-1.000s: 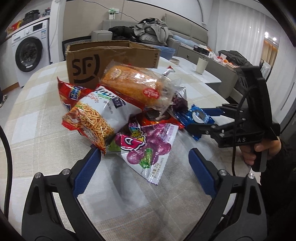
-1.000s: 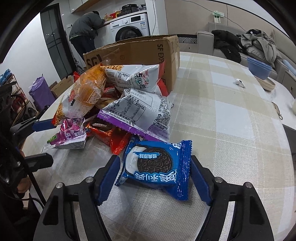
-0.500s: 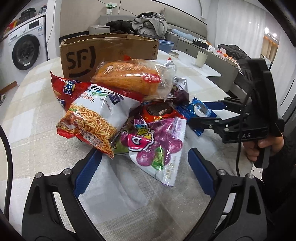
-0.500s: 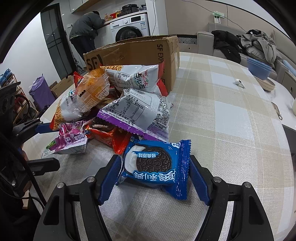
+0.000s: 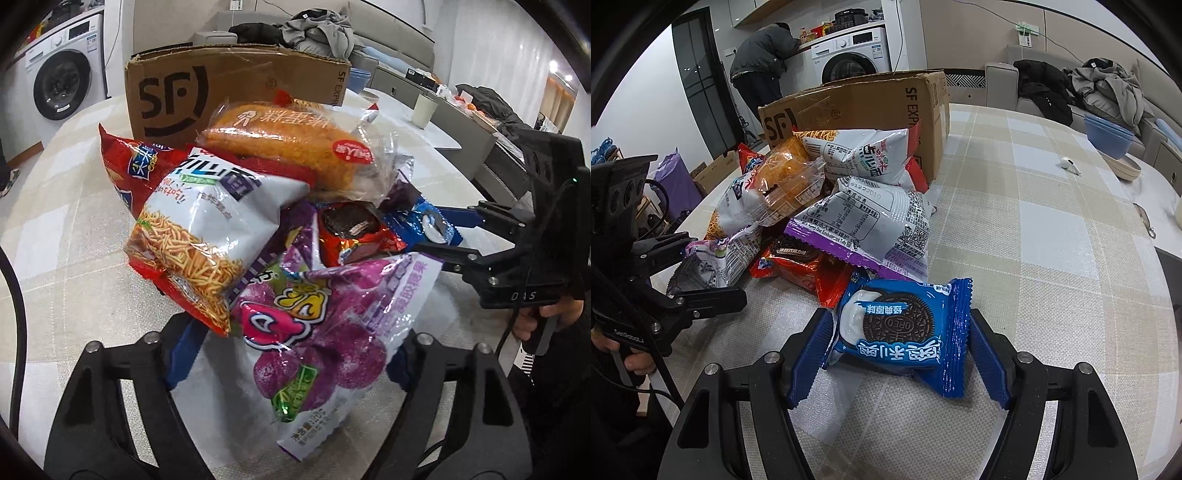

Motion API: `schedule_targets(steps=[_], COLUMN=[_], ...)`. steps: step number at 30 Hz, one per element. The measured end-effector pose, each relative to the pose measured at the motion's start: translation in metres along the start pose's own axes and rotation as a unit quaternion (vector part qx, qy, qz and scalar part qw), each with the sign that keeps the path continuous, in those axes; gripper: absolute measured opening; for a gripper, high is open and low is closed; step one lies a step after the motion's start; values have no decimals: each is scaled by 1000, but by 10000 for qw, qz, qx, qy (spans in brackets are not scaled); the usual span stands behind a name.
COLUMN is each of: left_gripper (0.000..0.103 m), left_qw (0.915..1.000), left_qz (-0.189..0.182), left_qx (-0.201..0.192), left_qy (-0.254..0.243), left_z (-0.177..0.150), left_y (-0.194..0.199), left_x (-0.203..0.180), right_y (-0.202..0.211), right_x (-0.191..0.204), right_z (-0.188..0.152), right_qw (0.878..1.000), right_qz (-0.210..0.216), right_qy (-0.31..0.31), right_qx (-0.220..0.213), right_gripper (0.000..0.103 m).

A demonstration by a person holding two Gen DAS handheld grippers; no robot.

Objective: Organize snacks
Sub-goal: 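Grasp the purple grape candy bag with the left gripper while the right gripper grasps the blue cookie pack, then carry the purple bag and blue cookie pack into the cardboard box and release both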

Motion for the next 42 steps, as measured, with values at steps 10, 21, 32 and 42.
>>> schedule_targets(steps=[10, 21, 32, 42], left_gripper=[66, 53, 47, 47], left_qw=[9997, 9988, 9971, 9948], left_qz=[58, -104, -292, -352], left_qx=[-116, -365, -632, -936], left_qy=[-215, -322, -304, -181], left_z=[-19, -37, -34, -23], left_y=[12, 34, 48, 67], left_x=[-5, -10, -12, -11], right_y=[0, 2, 10, 39], right_x=[1, 5, 10, 3], right_z=[-1, -4, -7, -11], right_qw=[10000, 9997, 9991, 9986], right_qz=[-18, -128, -198, -187], right_qy=[39, 180, 357, 134], right_qx=[8, 33, -63, -472], right_gripper=[75, 68, 47, 47])
Point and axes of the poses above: each gripper's, at about its wrist camera, not at the fingertips, and y roughly against the way its jaws point, x to its left, z to its top, the point moved 4 cm from there along -y, roughly the way its jaws point, and after that the axes turned 8 degrees about y, right-handed, at the moved point
